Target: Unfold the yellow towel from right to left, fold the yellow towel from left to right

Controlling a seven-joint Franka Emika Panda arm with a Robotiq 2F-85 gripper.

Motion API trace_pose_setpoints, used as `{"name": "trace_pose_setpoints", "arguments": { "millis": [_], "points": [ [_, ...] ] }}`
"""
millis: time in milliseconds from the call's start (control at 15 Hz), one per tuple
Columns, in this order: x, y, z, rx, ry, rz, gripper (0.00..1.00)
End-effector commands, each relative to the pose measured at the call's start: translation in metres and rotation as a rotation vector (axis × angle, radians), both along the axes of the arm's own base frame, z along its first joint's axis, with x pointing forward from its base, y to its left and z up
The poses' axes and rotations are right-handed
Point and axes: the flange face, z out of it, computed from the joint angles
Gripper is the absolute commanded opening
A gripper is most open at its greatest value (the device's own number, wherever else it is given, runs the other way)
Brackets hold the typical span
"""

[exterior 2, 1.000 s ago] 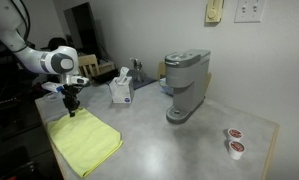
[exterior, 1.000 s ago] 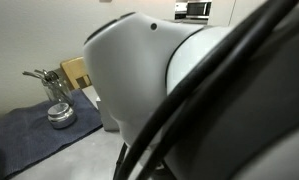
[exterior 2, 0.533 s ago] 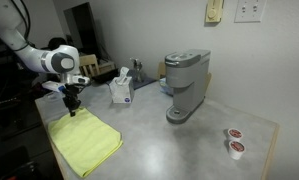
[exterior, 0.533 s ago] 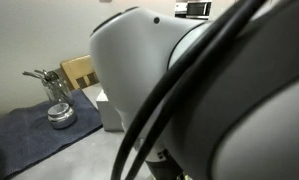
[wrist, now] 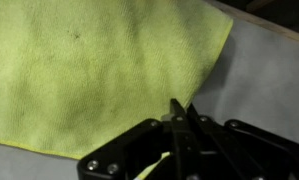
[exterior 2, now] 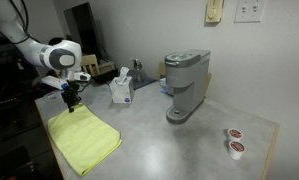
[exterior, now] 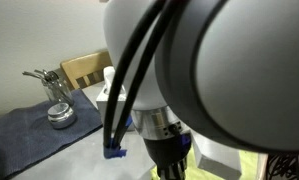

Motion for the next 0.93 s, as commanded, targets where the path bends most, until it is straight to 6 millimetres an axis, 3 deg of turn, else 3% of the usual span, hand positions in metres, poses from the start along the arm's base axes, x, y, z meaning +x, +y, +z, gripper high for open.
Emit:
{"name": "trace_pose_setpoints", "arguments": {
  "millis": [0,400,867],
  "points": [
    [-0.006,-0.017,0.016,0.076,-0.005,0.023,0.01],
    [-0.007,-0.047,0.025,0.172,0.009,0.041,0.01],
    [-0.011,-0.085,0.021,0.189,0.033,0.057,0.01]
  ]
}}
